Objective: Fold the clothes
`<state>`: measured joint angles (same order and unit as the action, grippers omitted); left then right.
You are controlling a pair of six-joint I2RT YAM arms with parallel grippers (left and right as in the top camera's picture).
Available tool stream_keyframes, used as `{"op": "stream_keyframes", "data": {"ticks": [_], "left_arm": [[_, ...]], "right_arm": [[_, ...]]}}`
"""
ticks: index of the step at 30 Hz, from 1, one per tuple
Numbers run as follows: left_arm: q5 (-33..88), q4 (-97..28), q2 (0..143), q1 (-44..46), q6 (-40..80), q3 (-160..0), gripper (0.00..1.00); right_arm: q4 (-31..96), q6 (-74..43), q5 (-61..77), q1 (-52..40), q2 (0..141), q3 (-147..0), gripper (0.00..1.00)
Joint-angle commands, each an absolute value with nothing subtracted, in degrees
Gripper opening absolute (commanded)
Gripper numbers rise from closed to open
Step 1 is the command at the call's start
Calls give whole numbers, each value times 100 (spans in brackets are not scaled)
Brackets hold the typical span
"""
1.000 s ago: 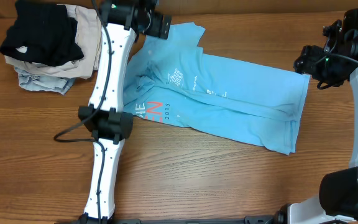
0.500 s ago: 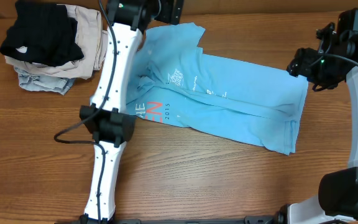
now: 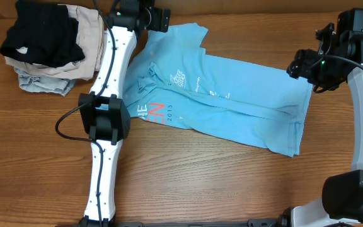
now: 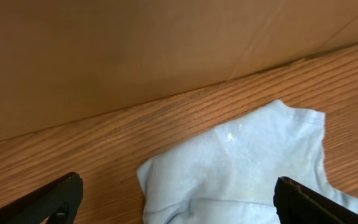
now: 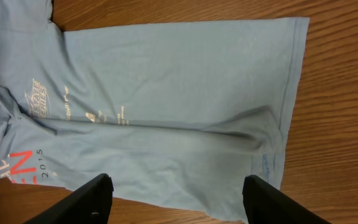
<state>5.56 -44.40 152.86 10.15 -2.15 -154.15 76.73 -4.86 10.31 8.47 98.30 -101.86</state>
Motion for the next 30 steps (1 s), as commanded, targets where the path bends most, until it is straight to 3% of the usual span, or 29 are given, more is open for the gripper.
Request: {"op": "stream_keyframes", "data": {"ticks": [1,7,30], "left_arm": [[596,-4250,15662,1048,-368,-15377,100],[609,-3889,15994,1046,-368,-15380,100],[639,-3179,16566,1002,-257,-15377,99]], "right_arm": [[7679,-467,1079,792,9817,-10171,71],[7677,-464,1059,792,9817,-10171,76],[7463,-462,1059,792,9817,-10171,77]]}}
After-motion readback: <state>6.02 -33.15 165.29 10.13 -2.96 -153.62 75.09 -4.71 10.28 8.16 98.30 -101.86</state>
